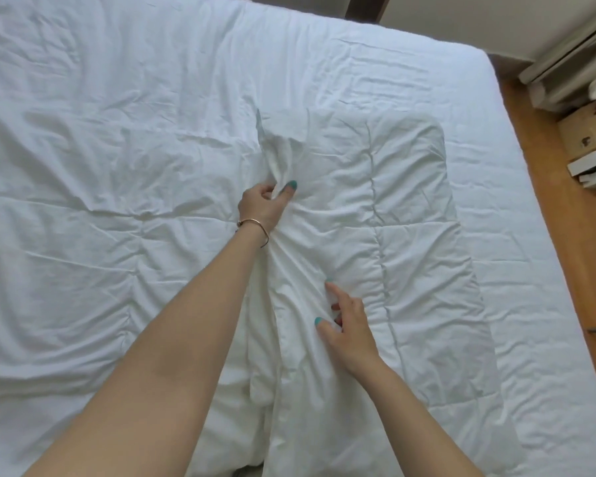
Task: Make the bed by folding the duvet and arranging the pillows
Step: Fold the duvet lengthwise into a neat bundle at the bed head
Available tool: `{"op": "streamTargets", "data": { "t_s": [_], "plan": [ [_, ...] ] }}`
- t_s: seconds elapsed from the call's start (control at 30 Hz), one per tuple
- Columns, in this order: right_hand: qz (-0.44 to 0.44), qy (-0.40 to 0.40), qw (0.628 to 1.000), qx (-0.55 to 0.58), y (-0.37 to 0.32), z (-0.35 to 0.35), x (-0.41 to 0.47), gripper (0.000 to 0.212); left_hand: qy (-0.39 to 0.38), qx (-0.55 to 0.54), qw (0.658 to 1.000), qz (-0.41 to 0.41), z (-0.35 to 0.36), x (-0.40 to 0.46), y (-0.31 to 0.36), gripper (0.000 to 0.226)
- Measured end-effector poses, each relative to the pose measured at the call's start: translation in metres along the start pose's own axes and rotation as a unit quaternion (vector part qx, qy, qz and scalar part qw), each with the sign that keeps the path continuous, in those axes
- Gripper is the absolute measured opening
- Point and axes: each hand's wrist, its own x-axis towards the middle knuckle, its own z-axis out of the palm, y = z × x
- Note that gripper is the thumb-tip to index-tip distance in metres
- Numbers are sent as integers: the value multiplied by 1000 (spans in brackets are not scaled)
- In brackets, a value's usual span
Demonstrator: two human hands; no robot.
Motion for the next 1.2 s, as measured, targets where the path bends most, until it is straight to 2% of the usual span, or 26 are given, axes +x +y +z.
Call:
{"op": "streamTargets", "data": {
  "t_s": [0.07, 0.13, 0.2, 0.27, 0.37, 0.47, 0.53, 0.7, 0.83, 0.87, 0.97, 1.03, 1.1, 1.2],
  "plan": [
    [-15, -4, 1000, 4, -2, 2, 1, 62, 45, -27, 999, -4, -10, 6, -11, 36],
    [-23, -16, 1000, -14, -4, 7, -3, 64, 114, -33, 992, -46, -19, 4, -35, 28],
    [-19, -9, 999, -25, -7, 9, -4, 65, 120, -31, 990, -73, -19, -1, -41, 20],
    [-19, 29, 999, -25, -13, 5, 1, 60, 103, -57, 992, -47, -12, -2, -27, 20],
    [-68, 72, 994, -39, -20, -2, 14, 54, 89, -122, 989, 1, -5, 2, 1, 17],
    [-76, 58, 992, -77, -20, 1, 24, 58, 59, -82, 995, 25, -1, 9, 5, 5],
    [-61, 53, 994, -76, -17, 5, 28, 61, 27, -67, 997, 10, 1, 15, 5, 13],
    [-72, 52, 991, -100, -10, 9, 30, 66, -35, -67, 996, -42, 5, 29, 17, 16],
    [-83, 48, 989, -109, -7, 9, 27, 66, -54, 4, 996, -78, 10, 34, 26, 16],
    [-83, 48, 989, -110, -6, 10, 27, 66, -62, 22, 994, -89, 12, 34, 28, 18],
    [-84, 53, 988, -115, -7, 11, 27, 66, -109, 50, 985, -122, 20, 35, 29, 53],
    [-83, 56, 988, -120, -6, 12, 28, 66, -130, 65, 982, -121, 22, 37, 29, 58],
    [-81, 61, 987, -125, -5, 13, 28, 66, -142, 101, 979, -107, 20, 32, 34, 46],
    [-77, 58, 987, -127, -6, 13, 27, 66, -138, 56, 984, -102, 10, 20, 35, 11]
  ]
}}
